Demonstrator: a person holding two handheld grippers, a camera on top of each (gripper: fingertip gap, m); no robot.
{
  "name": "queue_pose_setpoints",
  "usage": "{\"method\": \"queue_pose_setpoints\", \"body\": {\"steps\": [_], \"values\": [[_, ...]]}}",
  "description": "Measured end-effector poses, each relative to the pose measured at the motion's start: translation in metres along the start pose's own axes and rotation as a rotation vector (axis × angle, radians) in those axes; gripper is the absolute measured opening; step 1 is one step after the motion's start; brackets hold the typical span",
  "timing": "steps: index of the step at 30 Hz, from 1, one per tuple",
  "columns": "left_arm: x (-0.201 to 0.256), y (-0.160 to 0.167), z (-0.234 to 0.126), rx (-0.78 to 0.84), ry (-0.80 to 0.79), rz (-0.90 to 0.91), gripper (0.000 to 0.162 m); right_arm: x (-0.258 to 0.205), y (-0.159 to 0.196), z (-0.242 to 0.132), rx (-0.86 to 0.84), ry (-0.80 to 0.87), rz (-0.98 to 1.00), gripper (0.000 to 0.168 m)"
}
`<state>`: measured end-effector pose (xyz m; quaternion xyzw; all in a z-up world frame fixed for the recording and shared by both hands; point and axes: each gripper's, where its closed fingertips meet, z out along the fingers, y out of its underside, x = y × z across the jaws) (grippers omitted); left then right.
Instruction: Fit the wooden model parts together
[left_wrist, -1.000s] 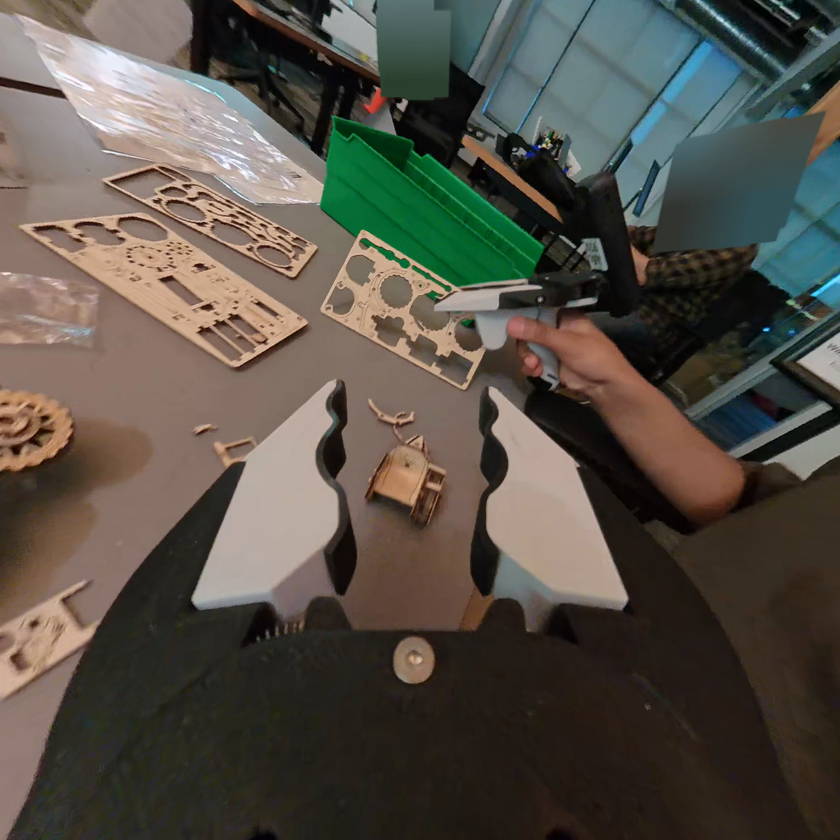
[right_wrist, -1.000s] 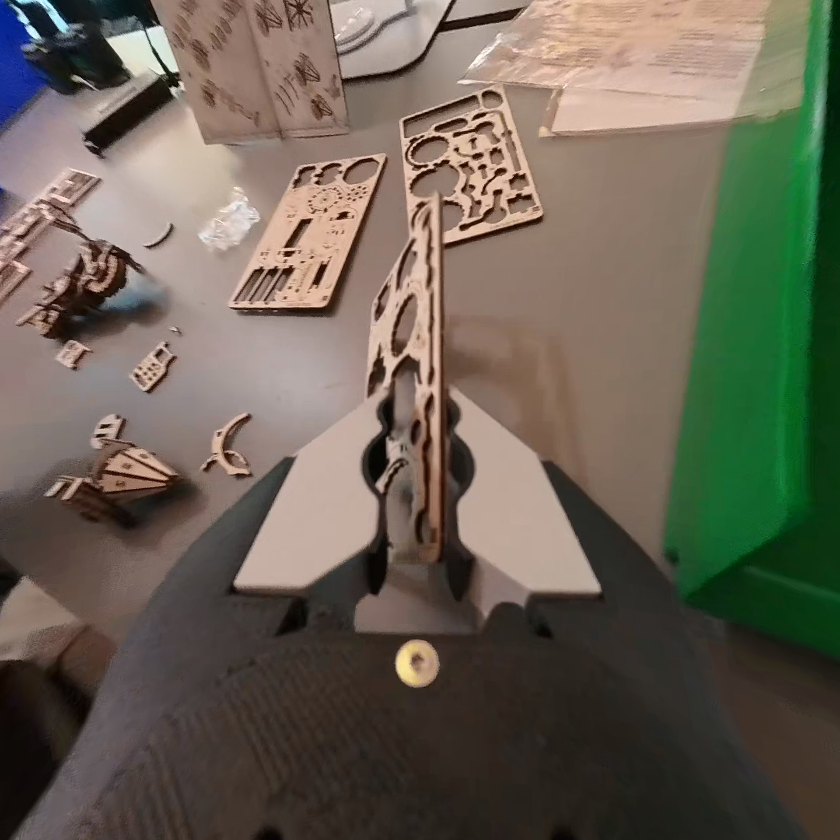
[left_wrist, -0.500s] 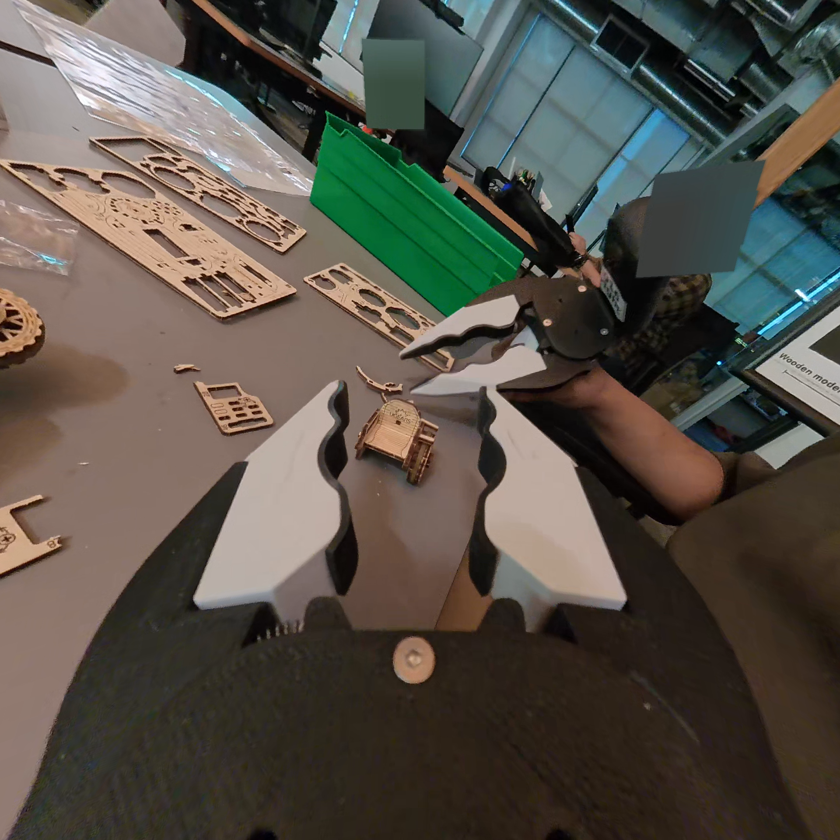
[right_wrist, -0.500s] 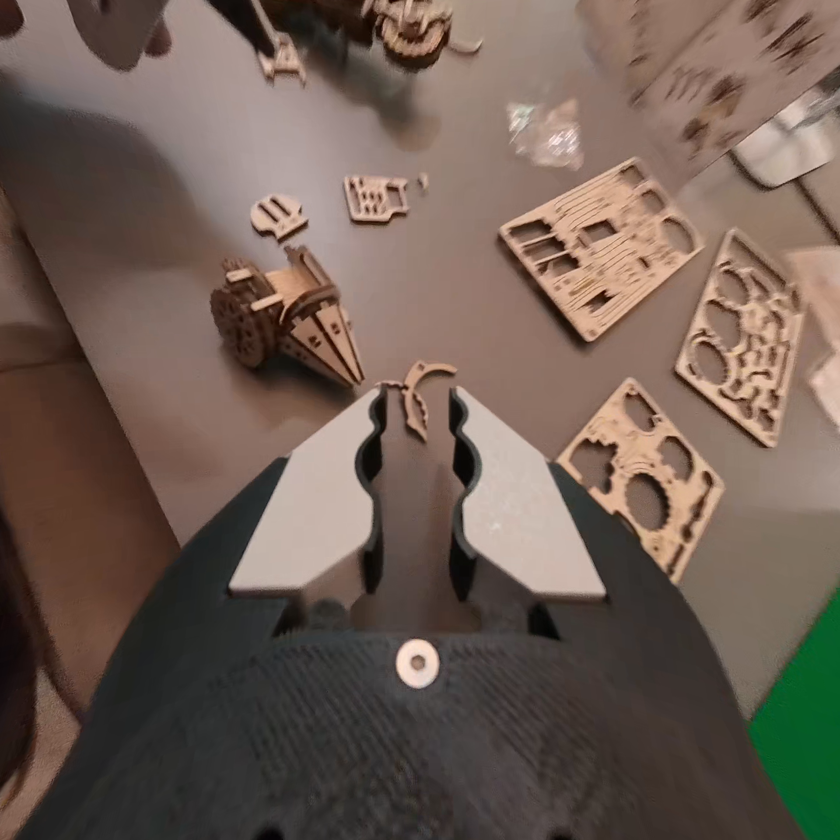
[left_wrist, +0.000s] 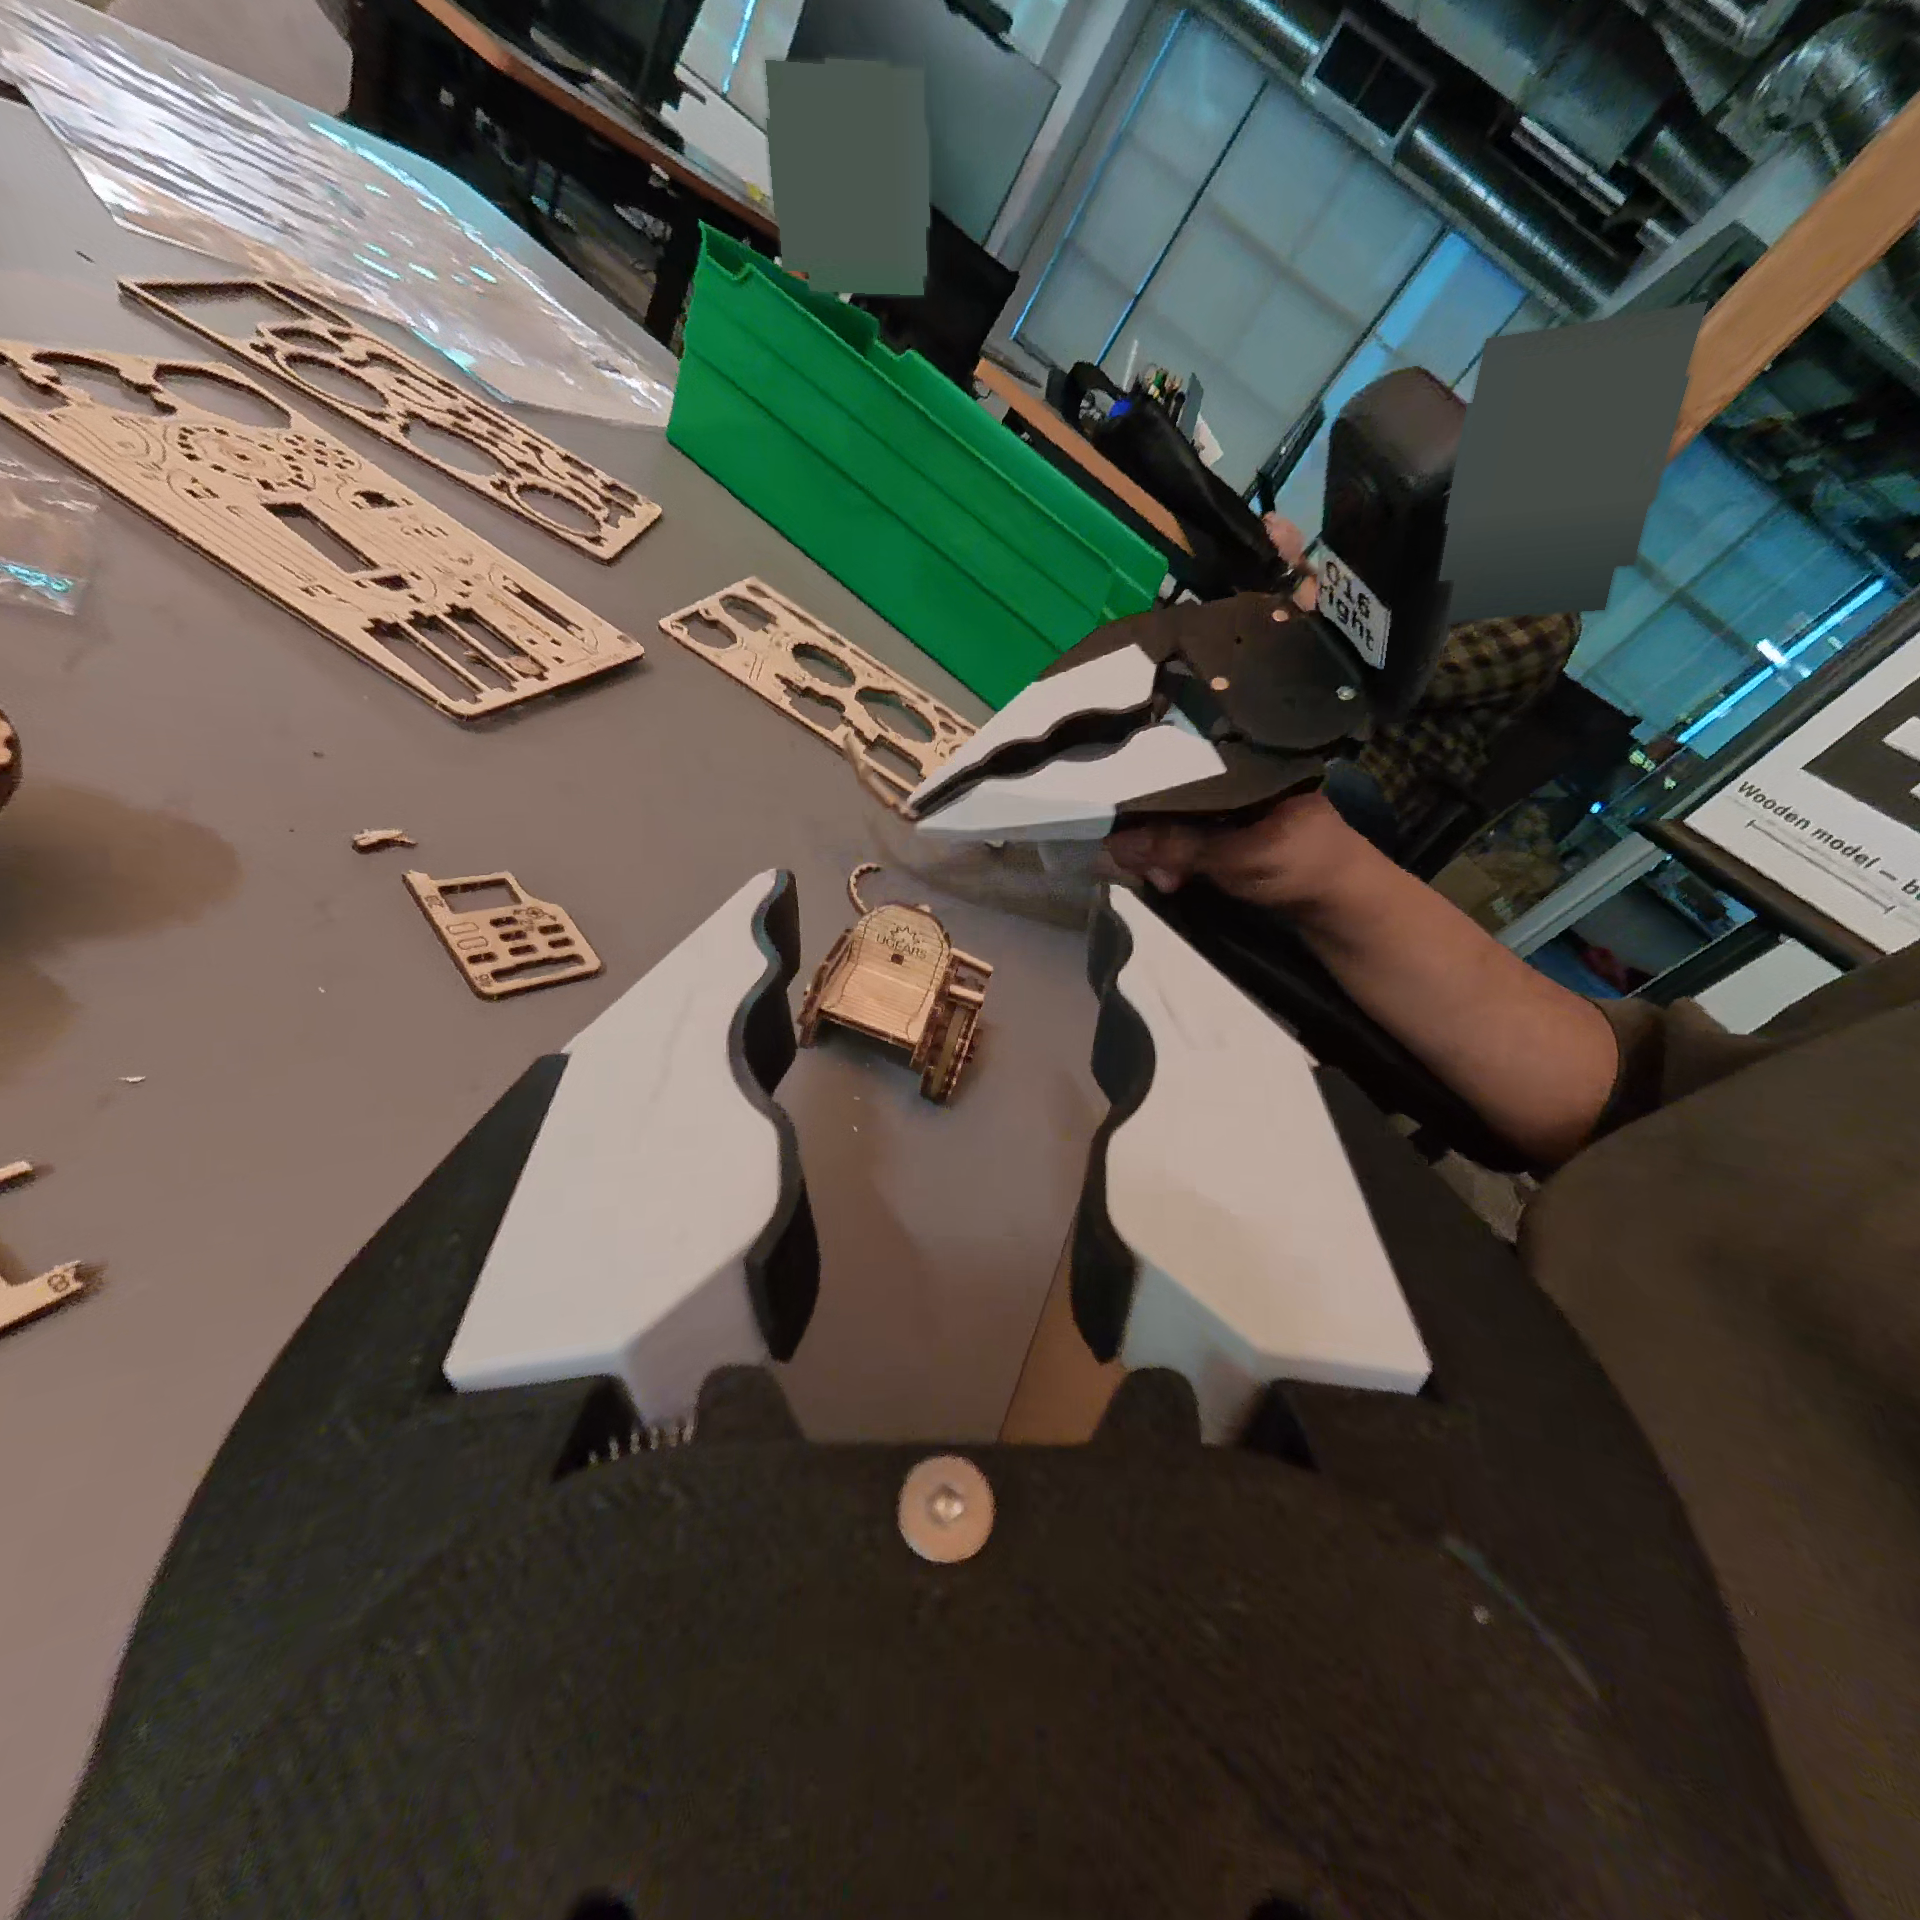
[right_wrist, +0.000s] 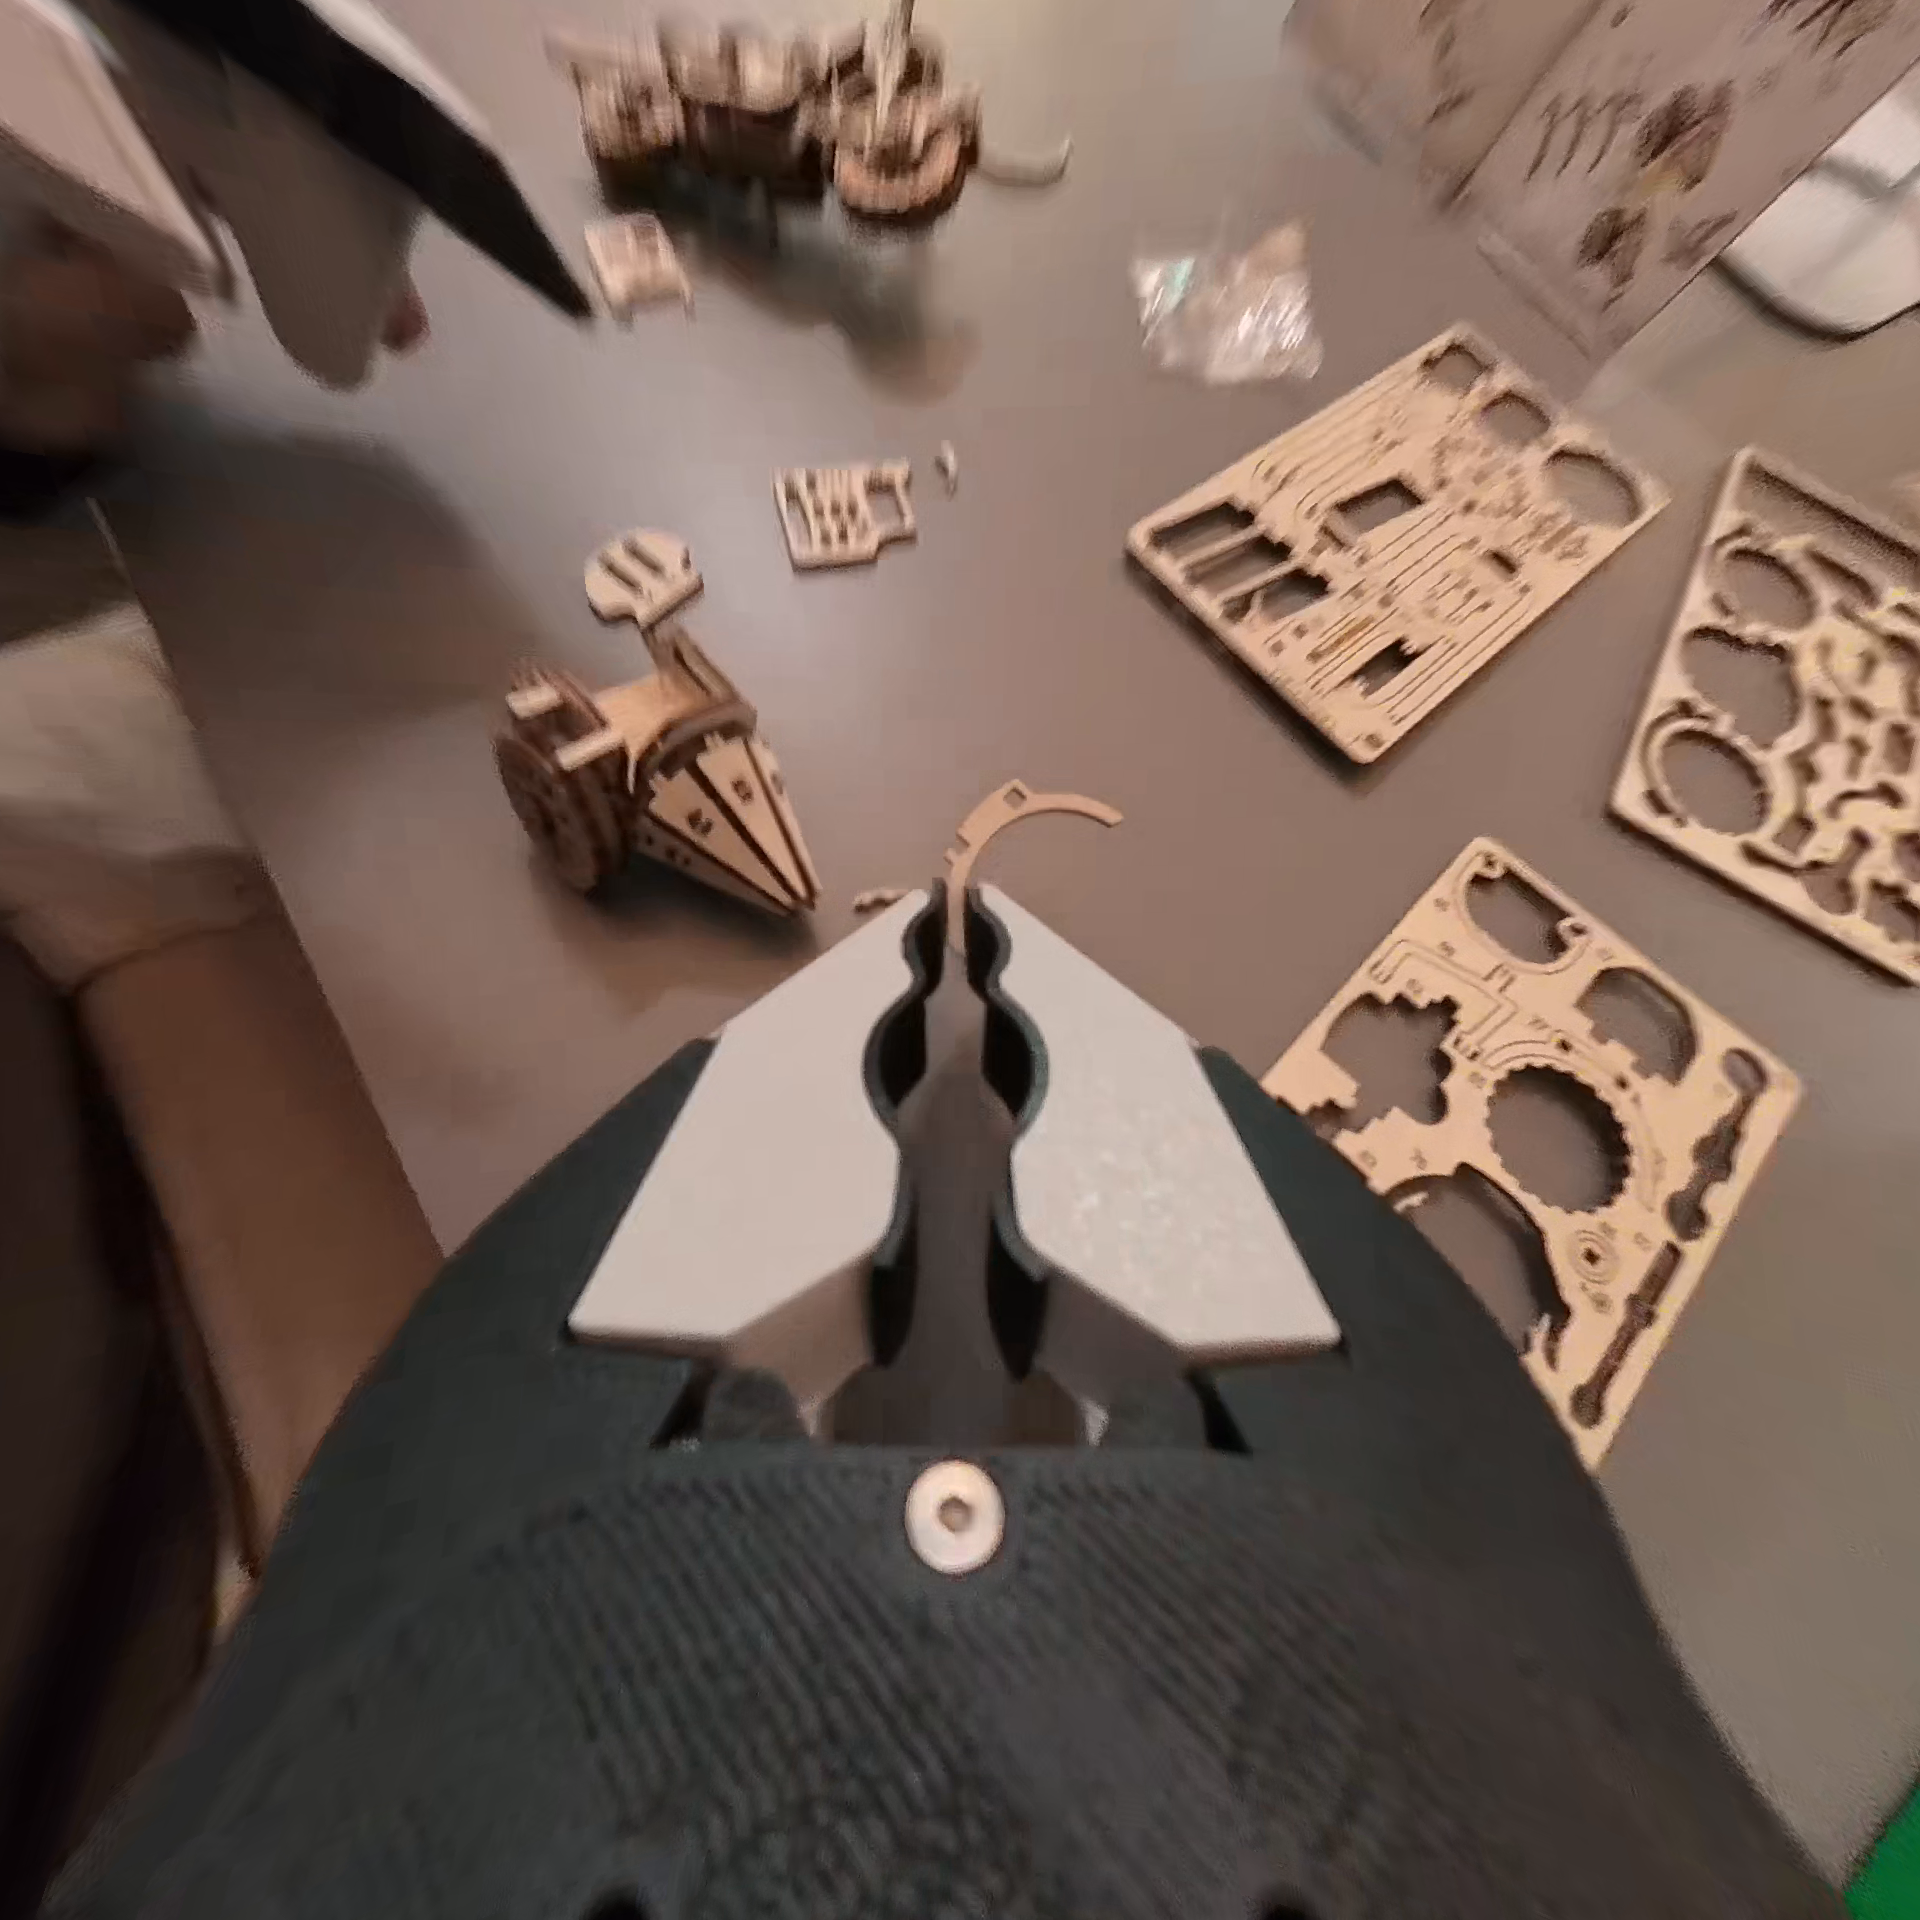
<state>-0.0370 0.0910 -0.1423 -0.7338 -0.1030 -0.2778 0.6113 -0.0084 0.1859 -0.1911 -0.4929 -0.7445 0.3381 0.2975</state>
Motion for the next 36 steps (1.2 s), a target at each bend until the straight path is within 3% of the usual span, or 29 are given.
{"method": "queue_pose_setpoints", "body": {"steps": [1, 4, 8, 11, 16, 19, 25, 27, 29, 36], "values": [[-0.001, -0.003, -0.002, 0.017, 0.005, -0.009, 0.054, 0.001, -0.010, -0.008, 0.065, -0.012, 0.030, 0.002], [-0.001, -0.012, -0.008, 0.078, 0.043, -0.053, 0.052, -0.006, -0.043, -0.037, 0.299, -0.137, 0.126, 0.001], [0.008, -0.022, -0.013, 0.145, 0.179, -0.163, 0.037, -0.029, -0.075, -0.072, 0.510, -0.530, 0.396, 0.001], [0.025, -0.024, -0.015, 0.158, 0.283, -0.159, 0.023, -0.054, -0.078, -0.084, 0.477, -0.895, 0.616, 0.001], [0.050, -0.005, -0.002, 0.044, 0.324, -0.036, 0.034, -0.089, -0.071, -0.080, 0.328, -1.130, 0.728, 0.001], [0.064, 0.002, 0.001, 0.010, 0.384, -0.035, 0.033, -0.112, -0.066, -0.079, 0.233, -1.218, 0.731, 0.002], [0.083, 0.020, 0.005, -0.088, 0.487, -0.048, 0.032, -0.120, -0.067, -0.076, 0.205, -1.305, 0.808, 0.002], [0.086, 0.020, 0.004, -0.081, 0.505, -0.048, 0.010, -0.118, -0.068, -0.074, 0.209, -1.323, 0.840, 0.002], [0.086, 0.019, 0.003, -0.072, 0.507, -0.058, 0.003, -0.115, -0.070, -0.075, 0.224, -1.343, 0.871, 0.002], [0.075, 0.008, 0.002, -0.021, 0.501, -0.203, 0.000, -0.087, -0.070, -0.059, 0.327, -1.168, 0.907, 0.004]]}}
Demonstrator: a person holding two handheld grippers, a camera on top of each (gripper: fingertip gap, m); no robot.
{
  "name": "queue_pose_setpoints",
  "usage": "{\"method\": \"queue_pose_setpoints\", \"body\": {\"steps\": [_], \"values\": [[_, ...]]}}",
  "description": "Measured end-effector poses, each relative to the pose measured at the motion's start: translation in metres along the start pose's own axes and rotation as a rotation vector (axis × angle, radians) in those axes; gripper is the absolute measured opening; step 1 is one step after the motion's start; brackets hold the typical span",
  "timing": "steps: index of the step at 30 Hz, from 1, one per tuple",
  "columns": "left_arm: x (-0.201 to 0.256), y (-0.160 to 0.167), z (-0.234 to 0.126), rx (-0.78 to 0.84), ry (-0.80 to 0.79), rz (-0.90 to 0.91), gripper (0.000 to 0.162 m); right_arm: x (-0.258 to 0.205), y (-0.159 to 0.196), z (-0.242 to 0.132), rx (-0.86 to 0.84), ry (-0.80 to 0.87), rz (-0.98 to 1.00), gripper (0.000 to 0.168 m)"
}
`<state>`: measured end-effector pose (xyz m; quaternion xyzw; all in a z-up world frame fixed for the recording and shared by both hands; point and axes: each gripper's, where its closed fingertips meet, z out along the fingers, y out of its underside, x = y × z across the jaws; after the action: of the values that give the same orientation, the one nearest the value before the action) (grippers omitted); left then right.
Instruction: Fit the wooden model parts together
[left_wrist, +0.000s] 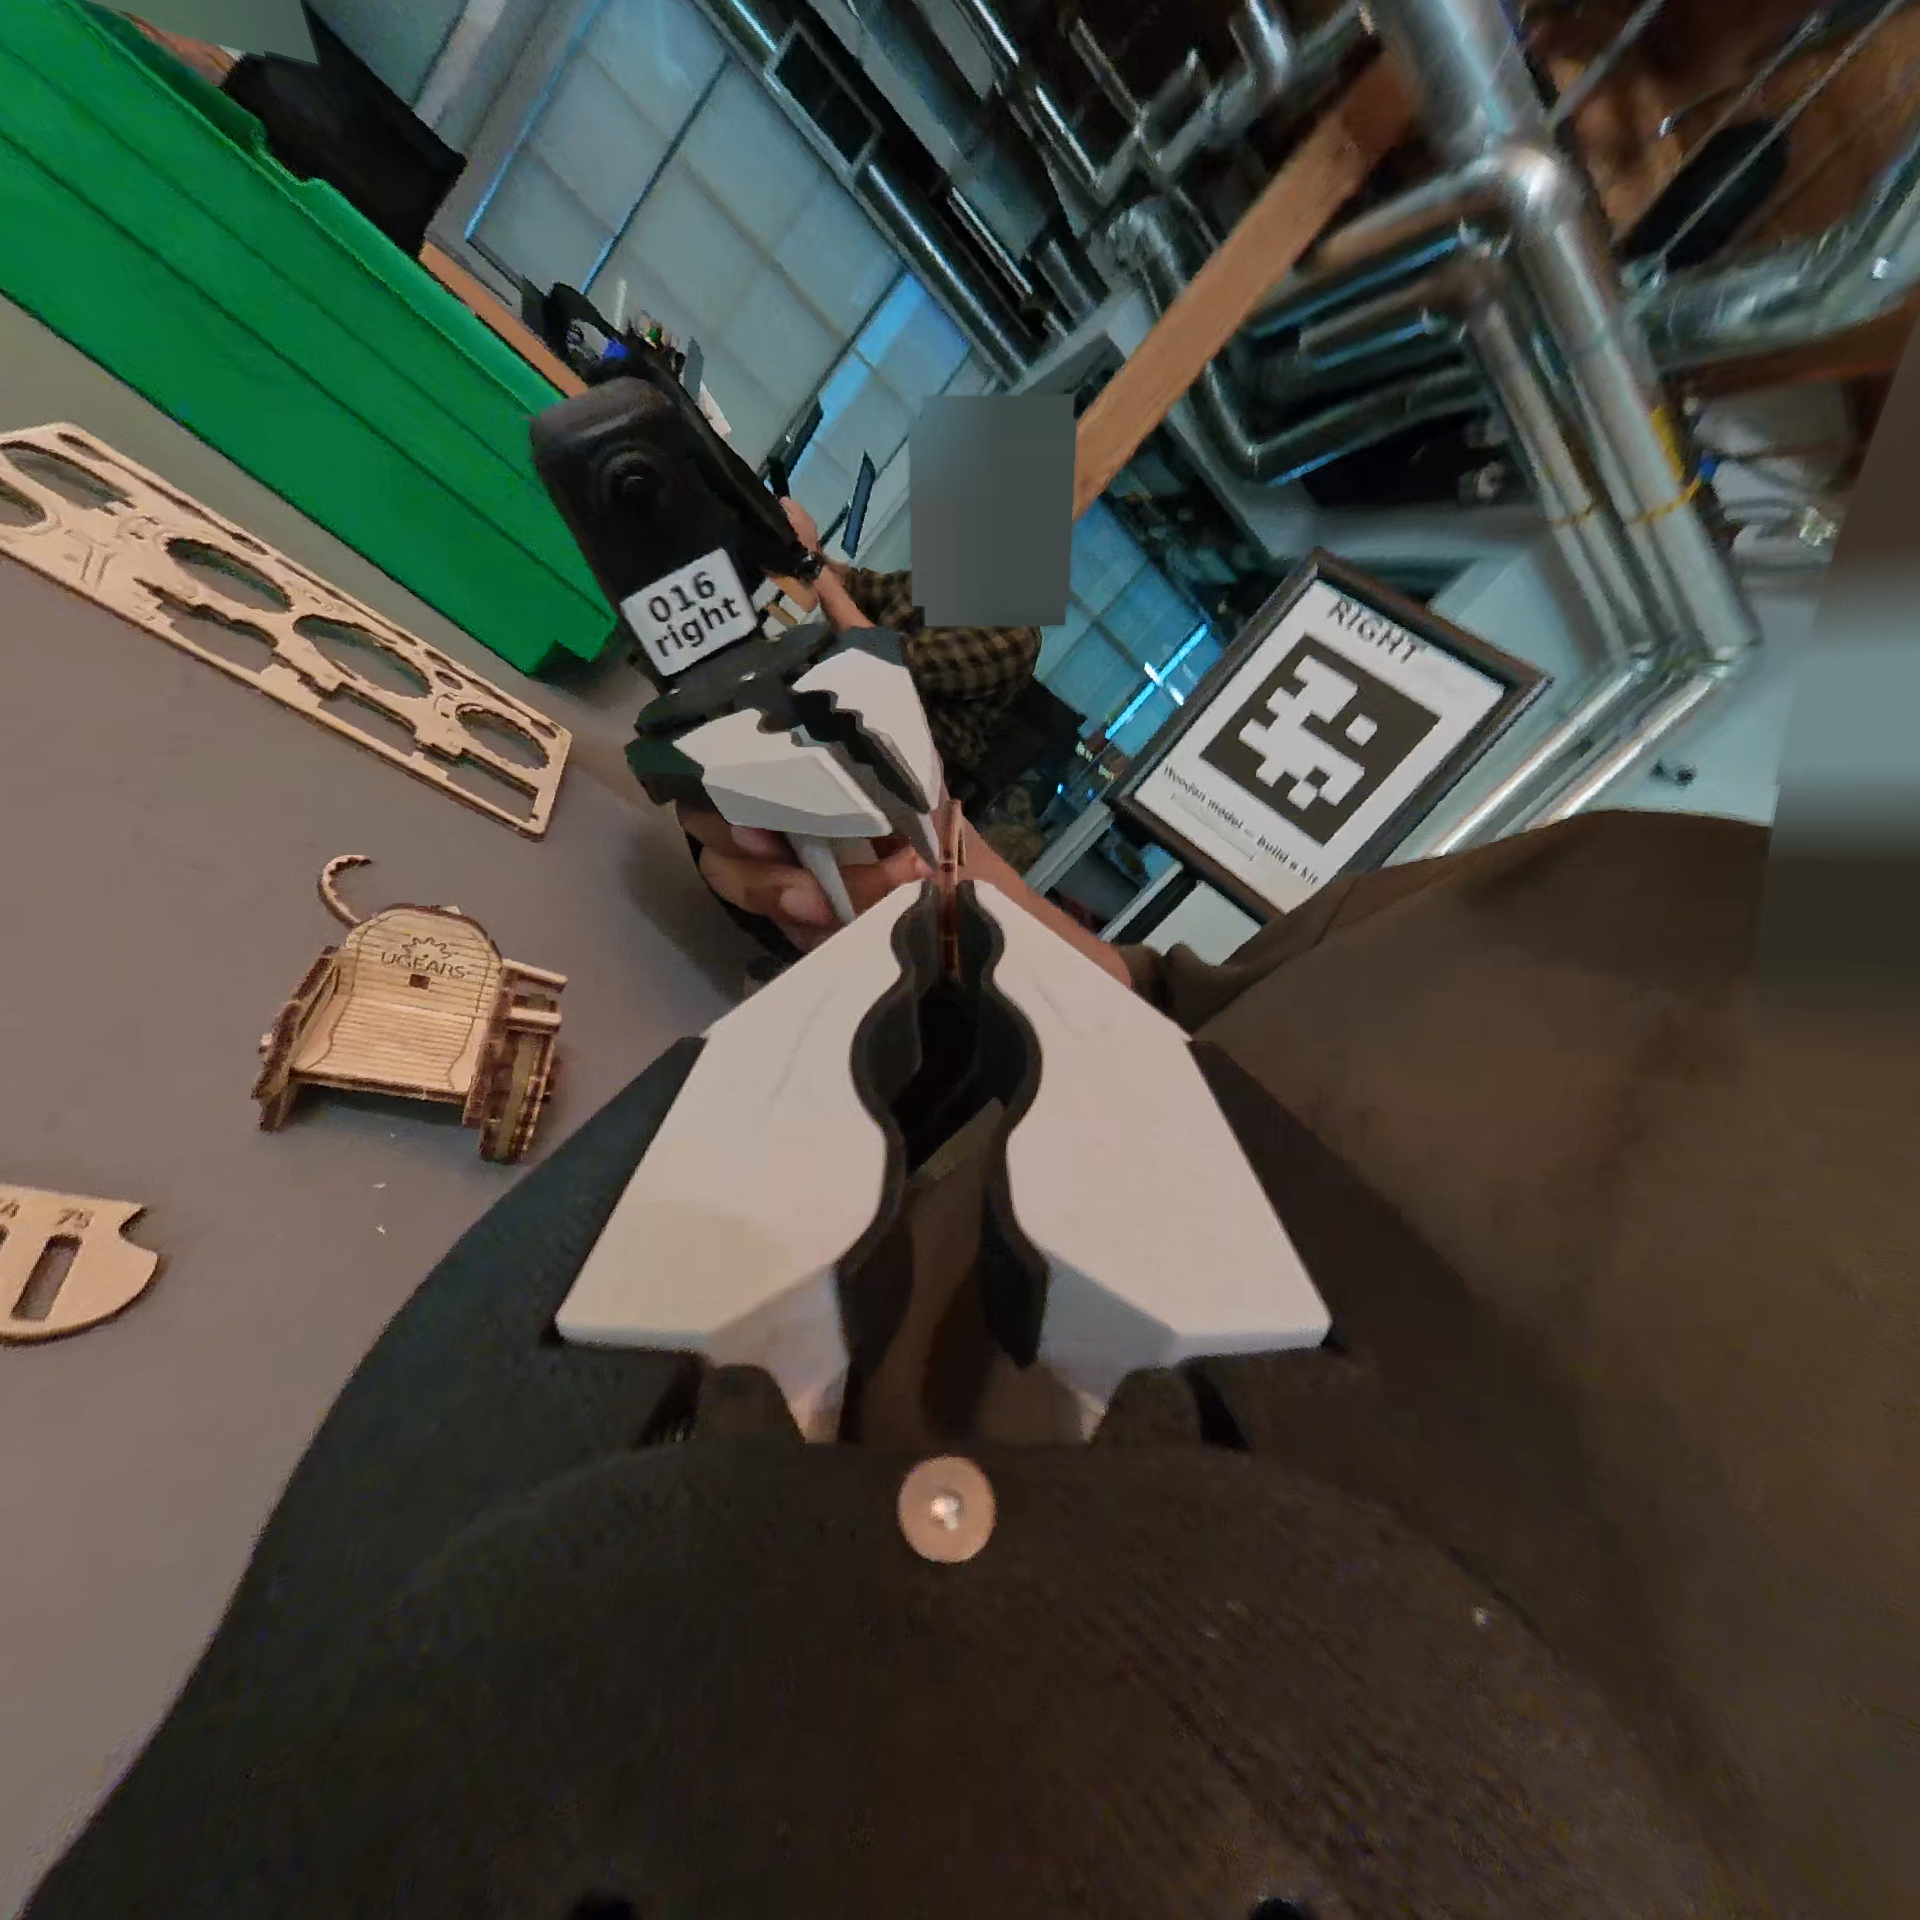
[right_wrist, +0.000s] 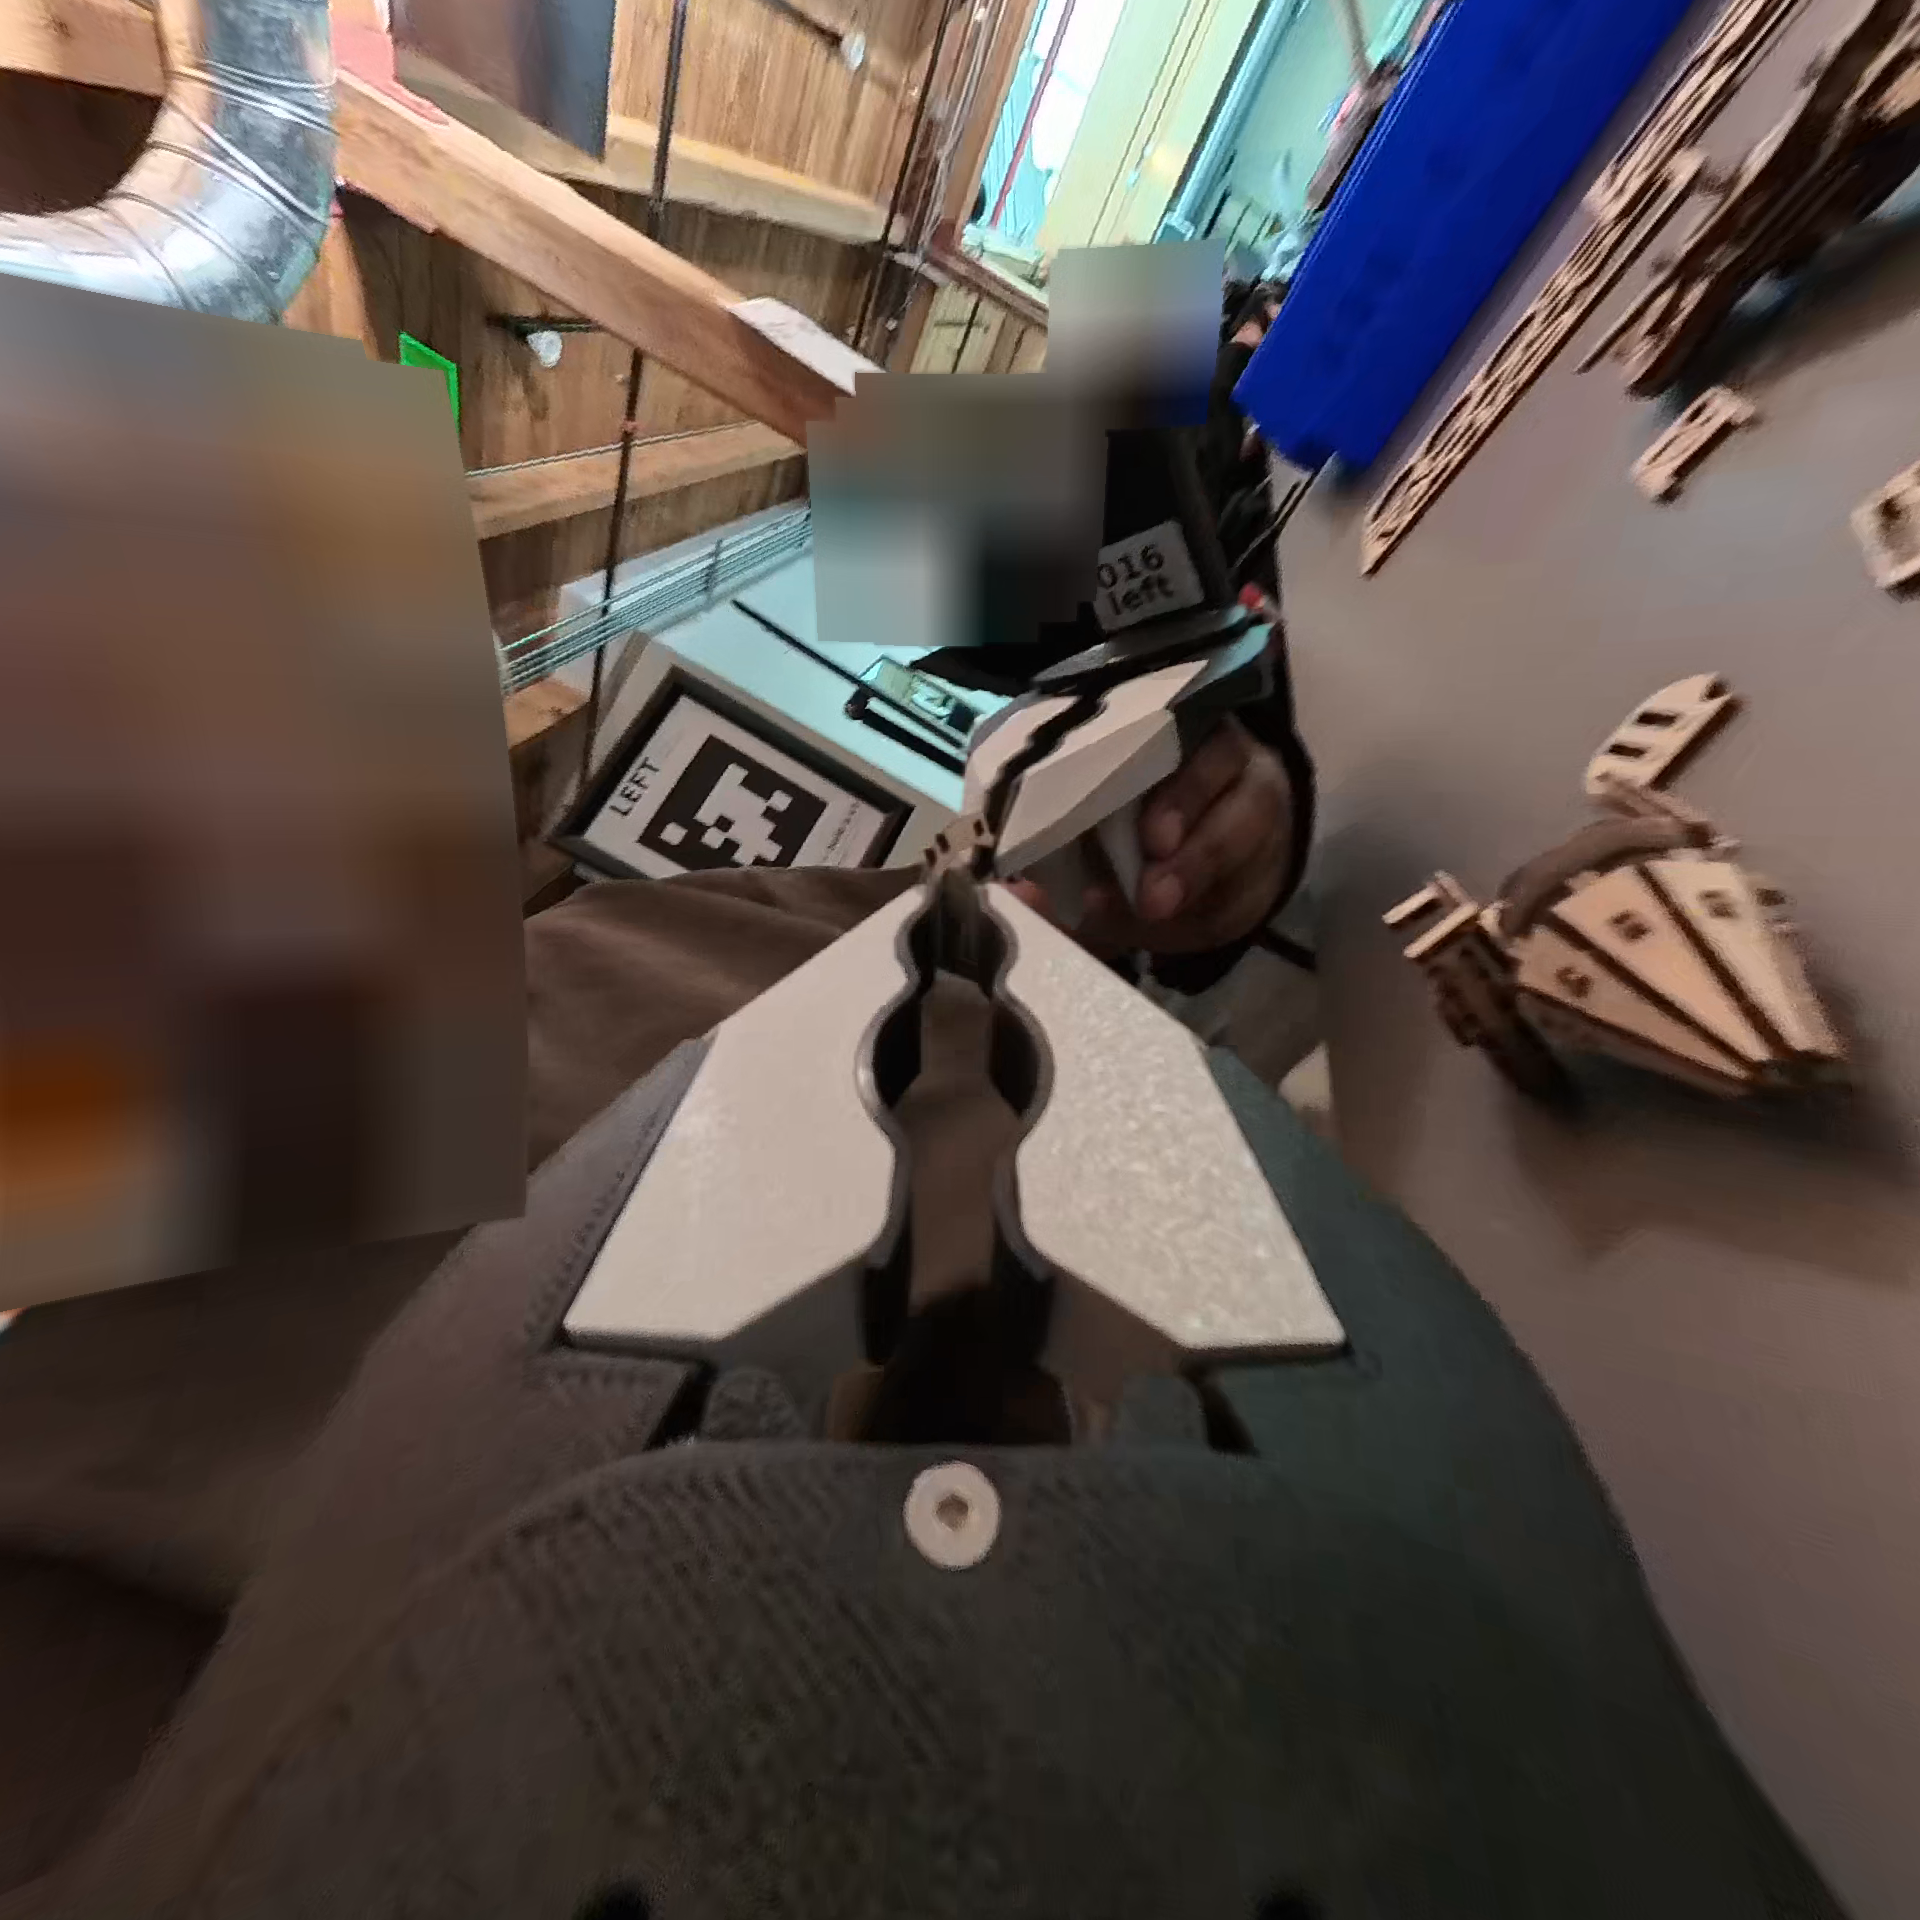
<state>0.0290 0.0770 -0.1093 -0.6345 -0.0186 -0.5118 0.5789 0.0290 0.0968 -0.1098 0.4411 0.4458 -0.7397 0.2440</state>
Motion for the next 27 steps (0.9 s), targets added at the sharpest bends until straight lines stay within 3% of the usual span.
{"method": "queue_pose_setpoints", "body": {"steps": [6, 11, 15, 20, 27], "values": [[-0.014, -0.003, -0.004, 0.033, -0.051, -0.080, 0.000, 0.008, -0.028, -0.012, 0.118, 0.261, -0.350, 0.019], [-0.024, -0.003, -0.009, 0.039, -0.103, -0.104, 0.000, 0.002, -0.028, -0.006, 0.069, 0.481, -0.760, 0.019], [-0.025, -0.004, -0.011, 0.039, -0.102, -0.112, 0.000, -0.005, -0.025, 0.004, 0.054, 0.551, -0.966, 0.019], [-0.027, -0.004, -0.012, 0.029, -0.109, -0.109, 0.000, 0.000, -0.020, 0.006, -0.005, 0.609, -1.088, 0.017], [-0.034, 0.001, -0.012, -0.022, -0.182, -0.037, 0.000, 0.003, -0.019, 0.007, -0.005, 0.574, -1.055, 0.017]]}}
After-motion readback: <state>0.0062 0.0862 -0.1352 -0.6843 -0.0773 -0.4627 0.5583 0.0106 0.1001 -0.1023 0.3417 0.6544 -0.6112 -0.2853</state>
